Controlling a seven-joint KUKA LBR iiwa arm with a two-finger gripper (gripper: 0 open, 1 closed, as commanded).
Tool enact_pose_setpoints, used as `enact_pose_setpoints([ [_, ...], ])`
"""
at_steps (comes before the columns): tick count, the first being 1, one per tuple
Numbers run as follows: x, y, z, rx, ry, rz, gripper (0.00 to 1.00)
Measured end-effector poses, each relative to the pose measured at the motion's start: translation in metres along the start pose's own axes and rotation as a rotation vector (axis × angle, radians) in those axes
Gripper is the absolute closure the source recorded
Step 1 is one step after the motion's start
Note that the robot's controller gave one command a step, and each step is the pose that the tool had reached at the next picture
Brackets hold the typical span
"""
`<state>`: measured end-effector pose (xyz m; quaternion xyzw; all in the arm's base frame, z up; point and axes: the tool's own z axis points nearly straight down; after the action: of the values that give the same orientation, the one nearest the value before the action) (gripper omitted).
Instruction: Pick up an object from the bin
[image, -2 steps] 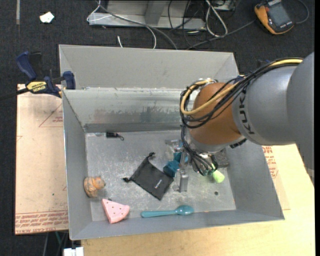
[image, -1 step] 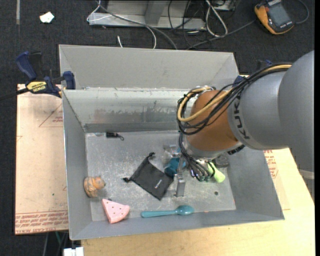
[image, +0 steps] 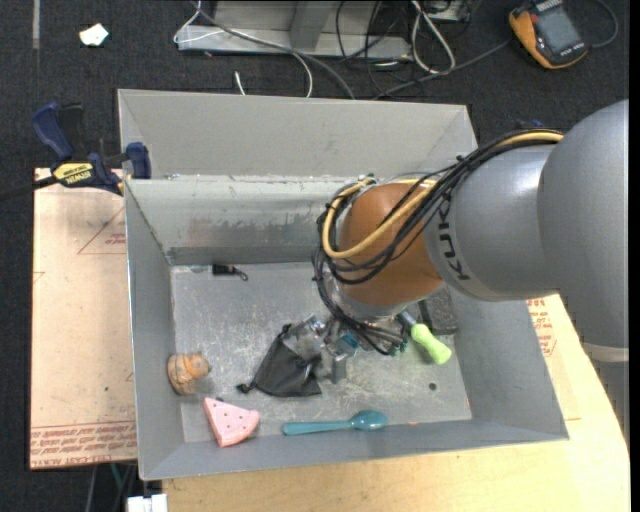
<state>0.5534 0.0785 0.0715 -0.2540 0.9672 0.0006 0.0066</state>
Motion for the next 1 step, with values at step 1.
enact_pose_setpoints([
  [1, 0.0, 0.0, 0.0, 0.0, 0.0, 0.001, 1.0],
])
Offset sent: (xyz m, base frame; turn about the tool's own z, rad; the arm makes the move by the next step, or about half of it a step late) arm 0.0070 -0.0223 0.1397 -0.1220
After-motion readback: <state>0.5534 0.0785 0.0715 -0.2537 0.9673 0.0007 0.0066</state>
